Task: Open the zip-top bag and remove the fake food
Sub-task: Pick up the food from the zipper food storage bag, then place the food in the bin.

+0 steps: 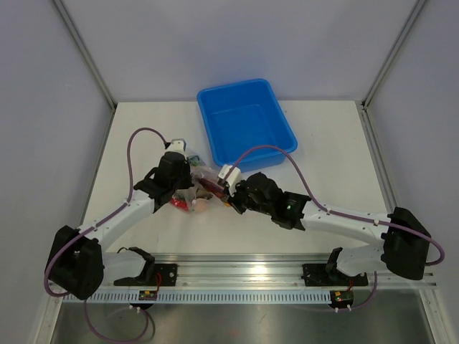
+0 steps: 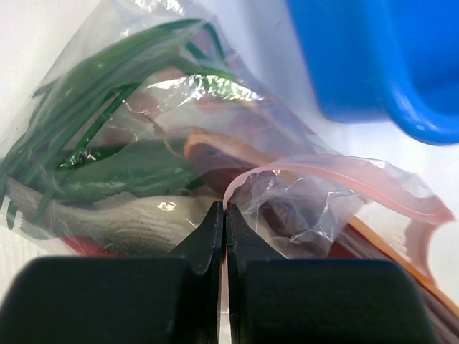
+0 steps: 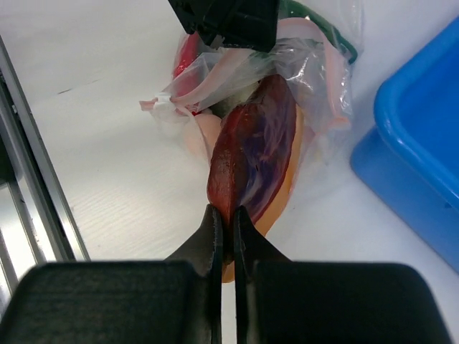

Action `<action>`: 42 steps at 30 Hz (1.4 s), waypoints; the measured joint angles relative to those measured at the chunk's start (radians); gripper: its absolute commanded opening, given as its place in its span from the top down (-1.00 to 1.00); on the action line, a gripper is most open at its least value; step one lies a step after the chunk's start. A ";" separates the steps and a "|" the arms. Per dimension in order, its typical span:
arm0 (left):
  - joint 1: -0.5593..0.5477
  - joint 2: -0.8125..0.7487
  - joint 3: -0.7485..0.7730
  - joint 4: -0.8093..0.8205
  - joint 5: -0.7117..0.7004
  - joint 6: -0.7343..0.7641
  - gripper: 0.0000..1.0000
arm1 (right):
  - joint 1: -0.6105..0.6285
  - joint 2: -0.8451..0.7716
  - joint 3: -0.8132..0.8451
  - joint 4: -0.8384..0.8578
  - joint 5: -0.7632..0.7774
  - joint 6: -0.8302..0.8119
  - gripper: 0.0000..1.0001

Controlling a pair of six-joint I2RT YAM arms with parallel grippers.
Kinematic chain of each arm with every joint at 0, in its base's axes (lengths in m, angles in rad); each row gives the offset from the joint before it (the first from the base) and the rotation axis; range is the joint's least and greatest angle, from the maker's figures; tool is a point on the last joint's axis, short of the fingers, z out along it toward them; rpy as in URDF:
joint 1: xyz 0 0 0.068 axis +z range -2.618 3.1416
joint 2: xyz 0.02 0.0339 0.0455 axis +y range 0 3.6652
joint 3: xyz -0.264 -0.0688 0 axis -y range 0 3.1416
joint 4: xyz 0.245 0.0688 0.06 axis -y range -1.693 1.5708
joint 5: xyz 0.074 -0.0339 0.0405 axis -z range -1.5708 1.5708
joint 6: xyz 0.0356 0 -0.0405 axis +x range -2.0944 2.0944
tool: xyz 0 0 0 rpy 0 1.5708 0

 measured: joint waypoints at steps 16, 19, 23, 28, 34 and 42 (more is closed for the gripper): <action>0.204 0.068 -0.005 0.013 0.026 -0.109 1.00 | -0.001 -0.301 -0.203 0.115 0.083 0.010 1.00; 0.204 0.063 -0.005 0.016 0.026 -0.116 1.00 | -0.001 -0.375 -0.240 0.168 0.090 0.010 1.00; 0.204 0.058 -0.005 0.016 0.027 -0.120 1.00 | -0.002 -0.445 -0.283 0.240 0.131 0.010 1.00; 0.204 0.032 -0.013 0.016 0.029 -0.120 1.00 | -0.002 -0.473 -0.315 0.289 0.187 0.008 1.00; 0.204 -0.006 -0.023 0.016 0.033 -0.120 1.00 | -0.006 -0.436 -0.317 0.333 0.278 -0.010 1.00; 0.204 -0.047 -0.043 0.016 0.035 -0.120 1.00 | -0.147 -0.306 -0.276 0.357 0.330 -0.017 1.00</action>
